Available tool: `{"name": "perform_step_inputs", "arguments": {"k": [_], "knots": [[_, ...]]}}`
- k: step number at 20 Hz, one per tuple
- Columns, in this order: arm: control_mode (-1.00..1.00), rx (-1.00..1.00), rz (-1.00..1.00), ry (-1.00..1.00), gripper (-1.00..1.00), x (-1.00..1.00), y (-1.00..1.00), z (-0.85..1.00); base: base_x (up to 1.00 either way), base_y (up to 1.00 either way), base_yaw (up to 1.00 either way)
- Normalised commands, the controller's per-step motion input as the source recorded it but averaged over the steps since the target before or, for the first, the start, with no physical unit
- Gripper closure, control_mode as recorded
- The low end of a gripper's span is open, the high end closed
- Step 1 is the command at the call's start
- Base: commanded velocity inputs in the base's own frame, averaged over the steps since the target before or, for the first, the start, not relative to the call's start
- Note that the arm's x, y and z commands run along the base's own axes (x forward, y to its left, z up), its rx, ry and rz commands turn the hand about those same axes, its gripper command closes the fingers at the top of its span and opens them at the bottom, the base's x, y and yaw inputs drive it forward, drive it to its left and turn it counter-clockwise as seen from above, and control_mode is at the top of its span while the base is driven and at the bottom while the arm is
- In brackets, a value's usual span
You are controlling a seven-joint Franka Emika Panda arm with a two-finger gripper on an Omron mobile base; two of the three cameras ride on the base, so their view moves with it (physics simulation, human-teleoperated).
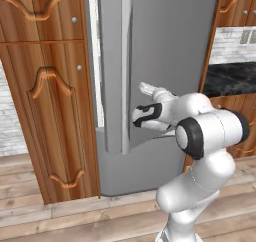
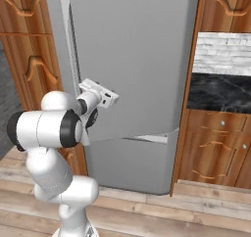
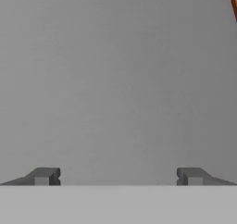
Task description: Place the sweet potato in the correct fridge rack based on whether it is a fruit or vegetable. Finally, close the fridge door.
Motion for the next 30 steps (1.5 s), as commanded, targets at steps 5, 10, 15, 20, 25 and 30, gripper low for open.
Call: {"name": "perform_step_inputs", "arguments": {"k": [5, 10, 15, 20, 25, 30], "knots": [[-1.00, 0.00, -0.09, 0.00, -1.00, 0.80, 0.00, 0.85, 0.00, 0.00, 0.00], [-1.00, 0.00, -0.04, 0.11, -1.00, 0.99, 0.00, 0.67, 0.00, 0.00, 0.00], [-1.00, 0.00, -0.01, 0.17, -1.00, 0.97, 0.00, 0.21, 0.00, 0.00, 0.00], [-1.00, 0.00, 0.00, 0.19, -1.00, 0.80, 0.00, 0.04, 0.00, 0.00, 0.00], [-1.00, 0.00, 0.00, 0.18, -1.00, 0.56, 0.00, 0.00, 0.00, 0.00, 0.00], [-1.00, 0.00, 0.00, 0.01, -1.00, 0.06, 0.00, 0.00, 0.00, 0.00, 0.00]]}}
